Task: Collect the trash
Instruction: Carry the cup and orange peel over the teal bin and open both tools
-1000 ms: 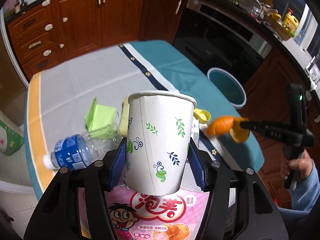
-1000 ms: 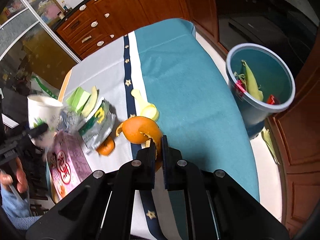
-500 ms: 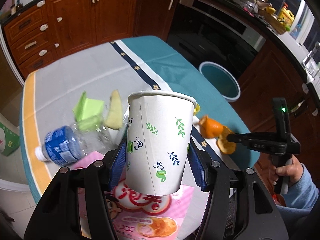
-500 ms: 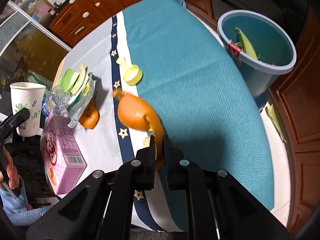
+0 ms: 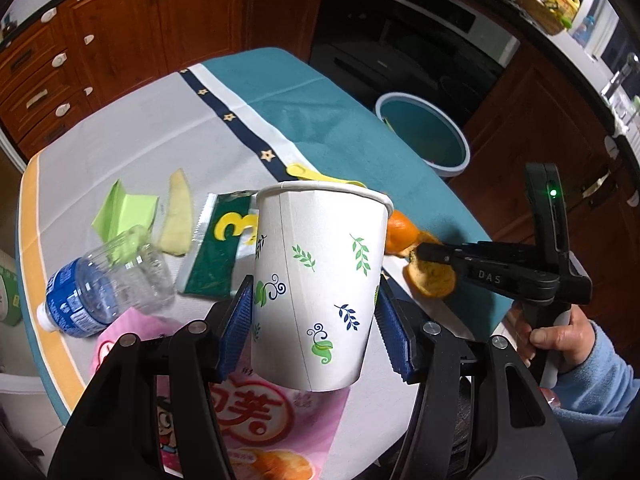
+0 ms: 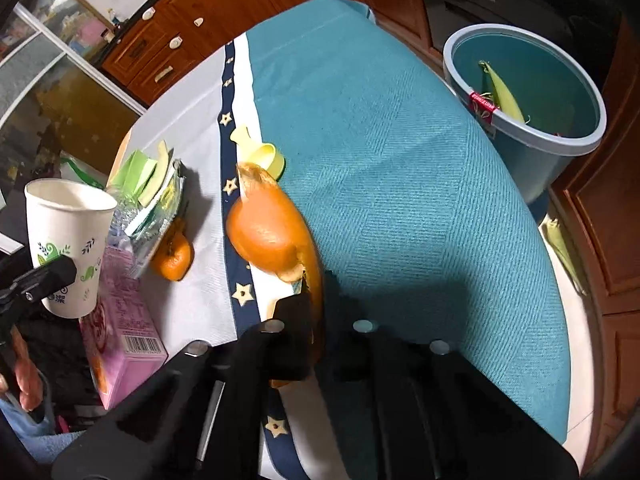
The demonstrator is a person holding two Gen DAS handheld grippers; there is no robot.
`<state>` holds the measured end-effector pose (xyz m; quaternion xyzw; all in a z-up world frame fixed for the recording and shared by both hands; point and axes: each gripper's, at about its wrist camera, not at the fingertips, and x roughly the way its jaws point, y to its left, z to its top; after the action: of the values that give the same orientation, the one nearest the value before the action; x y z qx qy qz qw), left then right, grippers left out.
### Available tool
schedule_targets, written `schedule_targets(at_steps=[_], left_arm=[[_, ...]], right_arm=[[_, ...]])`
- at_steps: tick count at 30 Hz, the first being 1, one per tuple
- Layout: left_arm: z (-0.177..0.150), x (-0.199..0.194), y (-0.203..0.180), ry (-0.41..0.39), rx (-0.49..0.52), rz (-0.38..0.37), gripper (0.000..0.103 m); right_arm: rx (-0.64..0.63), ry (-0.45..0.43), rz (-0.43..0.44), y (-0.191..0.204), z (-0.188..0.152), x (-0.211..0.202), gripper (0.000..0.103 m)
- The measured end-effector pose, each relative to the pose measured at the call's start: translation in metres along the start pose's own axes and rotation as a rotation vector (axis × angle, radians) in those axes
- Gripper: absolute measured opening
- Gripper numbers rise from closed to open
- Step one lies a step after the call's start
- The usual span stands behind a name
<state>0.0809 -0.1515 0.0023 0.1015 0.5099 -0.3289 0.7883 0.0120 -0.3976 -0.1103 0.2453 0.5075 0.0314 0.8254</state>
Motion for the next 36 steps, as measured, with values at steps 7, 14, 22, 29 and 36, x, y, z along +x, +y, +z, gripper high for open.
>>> schedule_targets(at_steps=[7,14,22,29,36], left_arm=[[0.031,0.024,-0.033,0.031,0.059,-0.018,0.059],[0.082,0.062,-0.088,0.050,0.180,-0.064,0.059],[0.151,0.121,-0.157,0.069,0.299,-0.099,0.059],[0.189,0.188,-0.186,0.129,0.311,-0.083,0.059],[0.205,0.232,-0.195,0.190,0.285,-0.101,0.060]], right_arm=[[0.080,-0.105,0.060,-0.039,0.020,-0.046,0.004],[0.162,-0.224,0.036,-0.092,0.051,-0.092,0.004],[0.292,-0.277,-0.059,-0.166,0.091,-0.105,0.004],[0.376,-0.231,-0.145,-0.220,0.115,-0.083,0.004],[0.394,-0.200,-0.180,-0.237,0.127,-0.068,0.004]])
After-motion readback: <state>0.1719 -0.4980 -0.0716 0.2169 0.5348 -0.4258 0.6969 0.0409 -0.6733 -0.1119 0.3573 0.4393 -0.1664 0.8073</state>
